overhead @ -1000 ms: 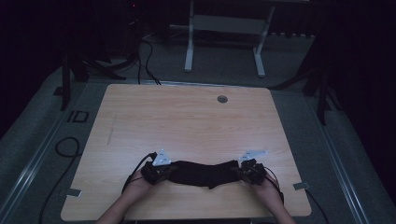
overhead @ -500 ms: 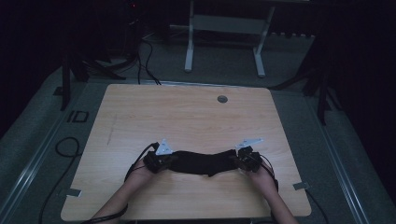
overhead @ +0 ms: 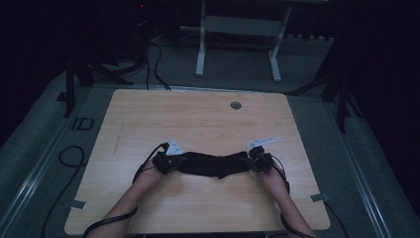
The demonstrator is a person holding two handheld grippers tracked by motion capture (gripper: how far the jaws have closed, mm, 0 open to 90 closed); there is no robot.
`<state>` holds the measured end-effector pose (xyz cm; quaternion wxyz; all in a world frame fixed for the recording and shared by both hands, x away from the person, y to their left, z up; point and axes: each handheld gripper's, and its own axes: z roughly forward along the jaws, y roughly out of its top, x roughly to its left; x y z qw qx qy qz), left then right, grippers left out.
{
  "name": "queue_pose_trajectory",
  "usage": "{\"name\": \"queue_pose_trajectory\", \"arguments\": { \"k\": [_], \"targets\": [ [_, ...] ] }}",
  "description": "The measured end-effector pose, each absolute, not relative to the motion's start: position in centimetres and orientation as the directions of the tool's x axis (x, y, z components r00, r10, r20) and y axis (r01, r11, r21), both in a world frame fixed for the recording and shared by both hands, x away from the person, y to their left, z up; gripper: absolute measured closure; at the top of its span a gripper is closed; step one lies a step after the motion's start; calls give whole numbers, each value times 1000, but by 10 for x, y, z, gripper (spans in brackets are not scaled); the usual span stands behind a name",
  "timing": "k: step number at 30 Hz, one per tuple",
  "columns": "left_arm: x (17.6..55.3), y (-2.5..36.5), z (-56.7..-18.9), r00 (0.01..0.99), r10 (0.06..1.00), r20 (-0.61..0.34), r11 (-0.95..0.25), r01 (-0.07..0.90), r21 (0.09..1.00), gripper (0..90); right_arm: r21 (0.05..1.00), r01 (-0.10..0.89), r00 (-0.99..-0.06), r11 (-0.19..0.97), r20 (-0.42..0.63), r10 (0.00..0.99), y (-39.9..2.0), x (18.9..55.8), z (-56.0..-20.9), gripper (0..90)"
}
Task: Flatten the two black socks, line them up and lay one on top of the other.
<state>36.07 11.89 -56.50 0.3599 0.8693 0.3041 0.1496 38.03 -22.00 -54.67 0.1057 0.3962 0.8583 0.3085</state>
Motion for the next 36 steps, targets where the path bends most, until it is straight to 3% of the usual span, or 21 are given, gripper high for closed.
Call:
{"name": "queue_pose_trajectory", "arguments": {
  "k": [6,7,10,14,17,20,22,24,36],
  "targets": [
    [364,121,-564,768,640,29,-550,431,716,895,620,622,-656,478,78,751,-219,384,-547,886],
    [364,122,-563,760,649,21,-538,439,719,858,625,619,-659,476,82,748,-219,384,-546,867],
    [360,123,-554,759,651,-4,-512,443,736,617,640,612,-670,466,105,735,-217,382,-541,800],
    [355,123,-542,767,642,-28,-479,430,765,402,662,580,-691,475,91,717,-212,380,-531,590],
    [352,125,-535,775,629,-61,-460,434,774,257,684,547,-713,483,78,697,-208,378,-521,442],
    [347,126,-530,770,631,-94,-439,454,775,186,698,515,-729,497,52,682,-206,376,-514,325],
    [342,127,-528,770,634,-71,-447,440,779,160,705,508,-737,495,58,674,-206,376,-512,269],
    [339,129,-524,759,648,-65,-440,443,781,147,697,499,-752,514,54,657,-207,376,-512,155],
    [316,153,-525,732,678,-67,-386,431,815,121,715,481,-763,508,55,644,-222,371,-518,132]
  ]
}}
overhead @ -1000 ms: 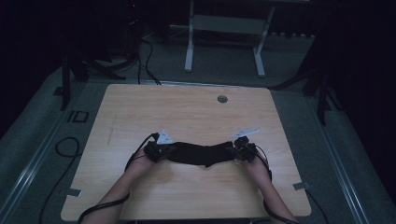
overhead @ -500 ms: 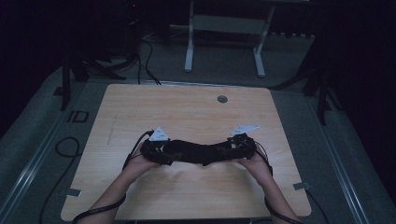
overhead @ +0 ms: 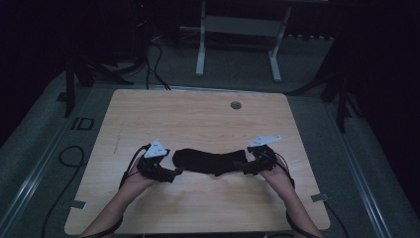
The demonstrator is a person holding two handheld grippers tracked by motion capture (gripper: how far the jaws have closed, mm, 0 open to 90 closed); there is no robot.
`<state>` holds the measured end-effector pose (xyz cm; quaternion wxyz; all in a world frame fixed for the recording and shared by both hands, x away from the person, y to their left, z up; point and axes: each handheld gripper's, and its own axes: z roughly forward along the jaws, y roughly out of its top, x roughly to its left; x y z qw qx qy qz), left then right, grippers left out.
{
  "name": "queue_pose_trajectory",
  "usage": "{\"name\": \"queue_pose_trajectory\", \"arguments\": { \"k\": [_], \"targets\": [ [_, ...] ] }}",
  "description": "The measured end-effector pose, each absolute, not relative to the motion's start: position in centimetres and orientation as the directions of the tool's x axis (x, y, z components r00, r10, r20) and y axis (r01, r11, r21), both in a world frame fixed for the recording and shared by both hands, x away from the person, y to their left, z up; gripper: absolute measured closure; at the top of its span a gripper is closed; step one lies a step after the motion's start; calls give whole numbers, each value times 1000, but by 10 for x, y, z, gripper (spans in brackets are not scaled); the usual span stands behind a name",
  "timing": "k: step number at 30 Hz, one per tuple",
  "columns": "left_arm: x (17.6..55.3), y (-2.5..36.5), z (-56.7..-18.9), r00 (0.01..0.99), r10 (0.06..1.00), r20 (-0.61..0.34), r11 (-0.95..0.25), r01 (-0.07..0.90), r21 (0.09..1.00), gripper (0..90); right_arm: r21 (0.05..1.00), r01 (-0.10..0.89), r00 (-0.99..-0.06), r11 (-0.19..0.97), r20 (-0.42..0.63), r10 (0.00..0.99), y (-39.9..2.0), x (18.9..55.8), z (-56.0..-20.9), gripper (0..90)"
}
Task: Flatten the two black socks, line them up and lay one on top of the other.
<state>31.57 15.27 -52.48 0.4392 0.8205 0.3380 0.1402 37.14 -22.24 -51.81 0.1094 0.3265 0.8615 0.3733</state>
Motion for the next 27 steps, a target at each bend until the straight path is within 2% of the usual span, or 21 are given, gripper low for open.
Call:
{"name": "queue_pose_trajectory", "arguments": {
  "k": [8,27],
  "targets": [
    [304,178,-533,691,721,-49,-351,426,834,121,731,475,-736,490,25,677,-243,366,-520,132],
    [264,243,-556,586,808,-62,-293,491,820,121,717,512,-674,473,-5,739,-304,334,-537,130]
  ]
}}
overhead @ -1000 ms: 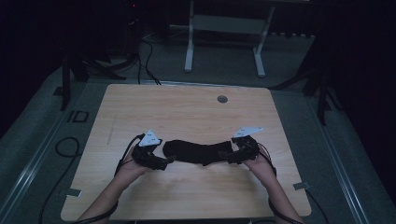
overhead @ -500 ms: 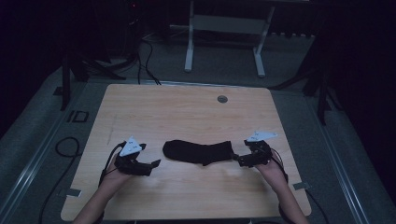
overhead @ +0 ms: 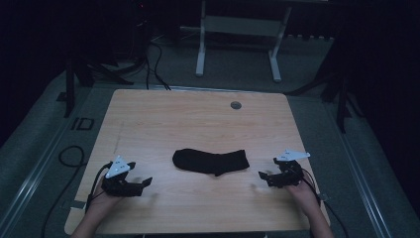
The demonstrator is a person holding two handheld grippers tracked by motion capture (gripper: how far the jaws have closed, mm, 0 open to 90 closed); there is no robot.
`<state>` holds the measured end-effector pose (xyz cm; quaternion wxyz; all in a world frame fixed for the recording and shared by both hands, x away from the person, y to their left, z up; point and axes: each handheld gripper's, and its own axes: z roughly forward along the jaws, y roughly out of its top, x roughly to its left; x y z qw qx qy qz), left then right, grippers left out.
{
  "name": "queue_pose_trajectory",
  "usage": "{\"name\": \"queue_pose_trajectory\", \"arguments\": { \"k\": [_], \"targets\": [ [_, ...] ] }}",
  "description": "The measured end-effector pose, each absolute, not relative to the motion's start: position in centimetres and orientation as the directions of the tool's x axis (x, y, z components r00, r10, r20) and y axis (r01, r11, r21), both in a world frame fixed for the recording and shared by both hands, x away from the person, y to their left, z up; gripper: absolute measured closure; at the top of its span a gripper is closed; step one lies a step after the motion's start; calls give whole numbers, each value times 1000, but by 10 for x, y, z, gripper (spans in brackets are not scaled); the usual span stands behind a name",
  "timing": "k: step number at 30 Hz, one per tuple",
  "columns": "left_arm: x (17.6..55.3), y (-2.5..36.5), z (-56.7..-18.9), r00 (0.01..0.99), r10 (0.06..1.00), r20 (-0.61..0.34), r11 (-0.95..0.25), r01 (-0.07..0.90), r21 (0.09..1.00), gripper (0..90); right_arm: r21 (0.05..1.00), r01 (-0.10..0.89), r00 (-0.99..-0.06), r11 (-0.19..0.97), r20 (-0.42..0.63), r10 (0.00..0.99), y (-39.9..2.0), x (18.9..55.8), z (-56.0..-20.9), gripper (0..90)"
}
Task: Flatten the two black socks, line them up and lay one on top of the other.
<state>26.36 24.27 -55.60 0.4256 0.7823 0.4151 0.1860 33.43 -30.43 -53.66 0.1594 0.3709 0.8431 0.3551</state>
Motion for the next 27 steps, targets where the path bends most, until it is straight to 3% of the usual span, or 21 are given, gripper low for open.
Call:
{"name": "queue_pose_trajectory", "arguments": {
  "k": [20,27],
  "targets": [
    [227,275,-561,493,865,-95,-185,488,853,121,763,560,-524,322,25,852,-364,295,-549,127],
    [220,275,-562,487,869,-89,-180,478,859,121,816,522,-469,250,29,883,-377,285,-552,130]
  ]
}}
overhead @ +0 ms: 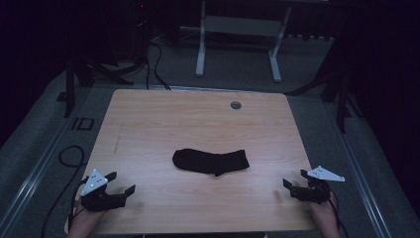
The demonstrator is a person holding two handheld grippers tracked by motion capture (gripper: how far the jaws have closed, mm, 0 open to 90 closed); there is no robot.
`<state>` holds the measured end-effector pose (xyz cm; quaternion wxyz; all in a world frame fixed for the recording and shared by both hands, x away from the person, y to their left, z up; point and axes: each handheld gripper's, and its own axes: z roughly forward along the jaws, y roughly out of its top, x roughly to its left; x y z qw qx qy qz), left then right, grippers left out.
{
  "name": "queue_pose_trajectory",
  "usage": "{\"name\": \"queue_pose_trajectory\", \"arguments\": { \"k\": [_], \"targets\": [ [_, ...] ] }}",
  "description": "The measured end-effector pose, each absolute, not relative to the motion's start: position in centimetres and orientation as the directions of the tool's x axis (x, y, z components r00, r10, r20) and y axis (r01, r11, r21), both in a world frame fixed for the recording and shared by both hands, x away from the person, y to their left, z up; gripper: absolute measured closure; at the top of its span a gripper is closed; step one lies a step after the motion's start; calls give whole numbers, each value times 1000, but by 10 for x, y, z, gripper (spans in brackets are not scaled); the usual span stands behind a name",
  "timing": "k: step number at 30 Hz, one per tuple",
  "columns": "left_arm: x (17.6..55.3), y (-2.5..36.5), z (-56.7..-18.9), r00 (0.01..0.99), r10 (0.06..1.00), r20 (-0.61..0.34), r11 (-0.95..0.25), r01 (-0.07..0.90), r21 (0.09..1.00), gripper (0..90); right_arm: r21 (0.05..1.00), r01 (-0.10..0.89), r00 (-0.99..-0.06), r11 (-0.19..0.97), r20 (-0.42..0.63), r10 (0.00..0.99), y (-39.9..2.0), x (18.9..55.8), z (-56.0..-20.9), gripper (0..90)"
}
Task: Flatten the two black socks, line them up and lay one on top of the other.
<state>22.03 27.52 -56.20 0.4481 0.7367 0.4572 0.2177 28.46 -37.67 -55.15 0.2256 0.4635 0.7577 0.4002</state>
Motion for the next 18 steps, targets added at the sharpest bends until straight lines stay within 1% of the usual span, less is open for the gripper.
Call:
{"name": "queue_pose_trajectory", "arguments": {
  "k": [5,9,18],
  "targets": [
    [215,277,-562,479,871,-106,-150,467,871,121,836,501,-449,223,31,893,-381,279,-549,130],
    [211,279,-563,467,879,-91,-154,460,874,122,834,502,-445,227,25,895,-382,275,-549,131],
    [208,285,-561,450,886,-110,-120,453,883,121,840,495,-430,223,14,903,-383,273,-547,132]
  ]
}}
